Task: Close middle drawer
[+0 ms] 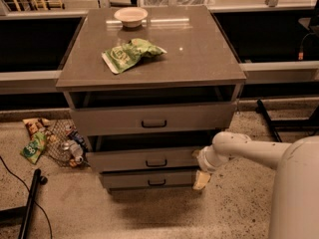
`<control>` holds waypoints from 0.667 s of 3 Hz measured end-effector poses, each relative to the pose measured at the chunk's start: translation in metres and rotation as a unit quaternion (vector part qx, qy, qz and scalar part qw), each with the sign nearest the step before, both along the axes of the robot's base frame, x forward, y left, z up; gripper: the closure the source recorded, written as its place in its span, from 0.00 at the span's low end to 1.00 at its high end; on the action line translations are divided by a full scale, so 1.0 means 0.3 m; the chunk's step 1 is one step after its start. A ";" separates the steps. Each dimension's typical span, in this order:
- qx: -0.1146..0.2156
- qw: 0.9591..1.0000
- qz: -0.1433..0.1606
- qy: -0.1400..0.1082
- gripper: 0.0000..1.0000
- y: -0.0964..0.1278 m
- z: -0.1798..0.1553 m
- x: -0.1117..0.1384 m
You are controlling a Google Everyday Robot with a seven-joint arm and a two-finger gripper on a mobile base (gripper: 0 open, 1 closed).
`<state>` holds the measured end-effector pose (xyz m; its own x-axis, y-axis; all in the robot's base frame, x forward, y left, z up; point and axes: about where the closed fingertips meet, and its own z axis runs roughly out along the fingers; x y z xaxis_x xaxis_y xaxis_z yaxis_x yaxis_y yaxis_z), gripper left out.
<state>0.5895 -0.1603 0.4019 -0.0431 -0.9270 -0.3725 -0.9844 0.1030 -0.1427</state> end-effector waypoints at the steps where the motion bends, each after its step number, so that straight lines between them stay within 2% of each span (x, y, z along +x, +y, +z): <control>1: 0.008 1.000 0.005 -0.005 0.00 0.003 0.008 0.017; 2: 0.022 1.000 0.011 -0.012 0.00 0.000 0.030 0.013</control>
Offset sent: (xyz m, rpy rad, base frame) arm 0.0045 -0.0042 0.0212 0.0751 -0.0514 0.0324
